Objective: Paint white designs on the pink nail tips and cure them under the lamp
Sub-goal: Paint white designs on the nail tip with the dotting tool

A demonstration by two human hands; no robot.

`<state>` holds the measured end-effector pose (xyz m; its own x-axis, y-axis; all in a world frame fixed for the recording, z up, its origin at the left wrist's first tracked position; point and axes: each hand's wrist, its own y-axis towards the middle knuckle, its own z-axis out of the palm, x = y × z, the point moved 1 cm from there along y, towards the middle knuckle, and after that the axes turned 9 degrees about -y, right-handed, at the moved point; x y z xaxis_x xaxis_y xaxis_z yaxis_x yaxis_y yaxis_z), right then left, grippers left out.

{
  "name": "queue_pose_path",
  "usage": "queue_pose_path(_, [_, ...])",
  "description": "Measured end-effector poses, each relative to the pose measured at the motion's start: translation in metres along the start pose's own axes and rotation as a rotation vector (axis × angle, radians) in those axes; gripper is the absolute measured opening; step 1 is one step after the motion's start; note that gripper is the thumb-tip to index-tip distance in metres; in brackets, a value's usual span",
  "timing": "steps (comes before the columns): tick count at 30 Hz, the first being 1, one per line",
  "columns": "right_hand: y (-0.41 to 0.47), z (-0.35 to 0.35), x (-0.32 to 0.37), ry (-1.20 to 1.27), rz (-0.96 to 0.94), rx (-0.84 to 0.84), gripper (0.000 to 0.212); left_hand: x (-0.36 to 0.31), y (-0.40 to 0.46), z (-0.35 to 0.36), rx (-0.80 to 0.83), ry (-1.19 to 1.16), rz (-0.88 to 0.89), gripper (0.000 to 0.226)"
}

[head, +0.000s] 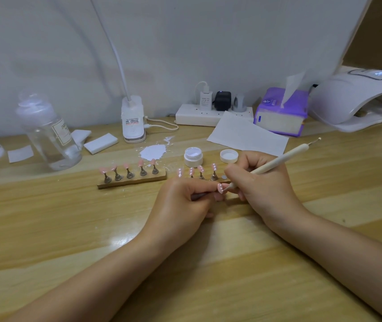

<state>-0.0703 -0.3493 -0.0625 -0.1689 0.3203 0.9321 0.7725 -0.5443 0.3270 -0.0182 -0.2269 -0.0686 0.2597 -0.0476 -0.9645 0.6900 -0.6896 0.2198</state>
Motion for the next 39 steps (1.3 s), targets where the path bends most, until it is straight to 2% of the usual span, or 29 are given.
queue_pose_path(6, [-0.0002, 0.0006, 0.0013, -0.031, -0.006, 0.0, 0.028, -0.0005, 0.0, 0.0002, -0.003, 0.0, 0.0, 0.053])
queue_pose_path(10, [0.0002, 0.0004, 0.0001, -0.003, 0.003, -0.005, 0.043, -0.0012, -0.0006, 0.0003, -0.006, 0.0, -0.005, 0.053])
queue_pose_path(12, [0.0006, 0.0002, -0.0012, -0.012, -0.002, -0.012, 0.043, -0.0009, -0.0007, 0.0002, -0.007, -0.005, -0.007, 0.051])
queue_pose_path(16, [-0.0006, 0.0006, 0.0, -0.03, -0.019, -0.001, 0.031, -0.0009, -0.0009, 0.0004, -0.006, -0.005, -0.007, 0.047])
queue_pose_path(18, [-0.0004, 0.0008, 0.0005, -0.032, -0.009, -0.003, 0.027, -0.0012, -0.0005, 0.0006, -0.008, -0.012, -0.009, 0.052])
queue_pose_path(23, [-0.0004, 0.0007, 0.001, -0.009, -0.005, 0.011, 0.028, -0.001, -0.0006, 0.0005, -0.004, 0.006, -0.004, 0.049])
queue_pose_path(29, [-0.0009, -0.0001, -0.0005, 0.005, -0.004, 0.006, 0.04, -0.0019, -0.0012, 0.0005, -0.004, -0.005, -0.006, 0.043])
queue_pose_path(35, [0.001, -0.0006, 0.0025, 0.149, 0.06, -0.076, 0.046, -0.0007, -0.0006, 0.0002, -0.012, -0.028, -0.03, 0.036])
queue_pose_path(39, [0.0014, -0.0002, 0.0067, 0.284, 0.107, -0.061, 0.039, -0.0004, -0.0002, 0.0, -0.004, -0.051, -0.037, 0.037])
